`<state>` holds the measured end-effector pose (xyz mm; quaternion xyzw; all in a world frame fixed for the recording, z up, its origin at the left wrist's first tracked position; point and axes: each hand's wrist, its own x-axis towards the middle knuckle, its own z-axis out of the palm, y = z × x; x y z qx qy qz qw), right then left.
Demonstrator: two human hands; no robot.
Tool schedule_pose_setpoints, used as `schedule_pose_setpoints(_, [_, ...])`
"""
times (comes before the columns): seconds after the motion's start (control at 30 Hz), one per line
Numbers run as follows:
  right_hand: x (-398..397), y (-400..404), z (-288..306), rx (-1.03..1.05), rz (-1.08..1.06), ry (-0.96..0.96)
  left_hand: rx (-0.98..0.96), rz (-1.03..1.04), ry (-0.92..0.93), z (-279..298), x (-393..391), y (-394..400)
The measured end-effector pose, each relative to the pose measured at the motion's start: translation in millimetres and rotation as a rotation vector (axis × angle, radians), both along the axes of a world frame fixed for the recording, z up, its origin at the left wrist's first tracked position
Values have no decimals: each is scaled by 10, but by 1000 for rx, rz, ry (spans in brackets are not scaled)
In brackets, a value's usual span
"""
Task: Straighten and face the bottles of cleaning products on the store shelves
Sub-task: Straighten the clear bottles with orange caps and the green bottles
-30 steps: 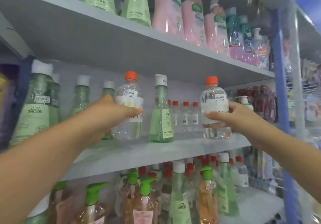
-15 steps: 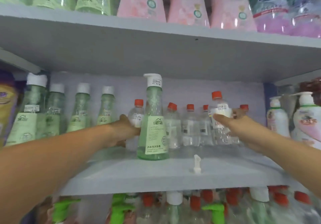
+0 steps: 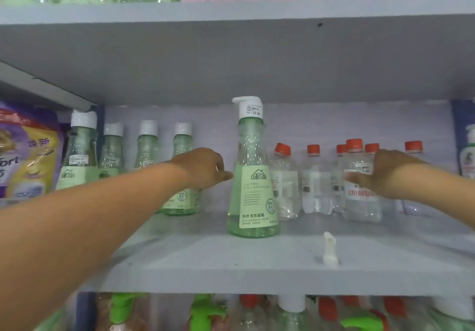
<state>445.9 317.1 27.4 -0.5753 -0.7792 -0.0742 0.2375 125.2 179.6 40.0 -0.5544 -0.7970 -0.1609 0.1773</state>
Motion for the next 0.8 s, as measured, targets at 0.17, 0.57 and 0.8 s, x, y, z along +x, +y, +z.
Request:
schedule_pose_setpoints(0.17, [-442,-627,277,-220,727,524,743,-99,-61,352,-682,-1106])
schedule_pose_setpoints(0.57, [-1627,-1147,206,-392,799,249,412,357,-472,36,-1564,-1762])
schedule_pose_setpoints(0.8, [-2651,-1600,194,-368,888,180,368,291,-504,119,-1623,-1752])
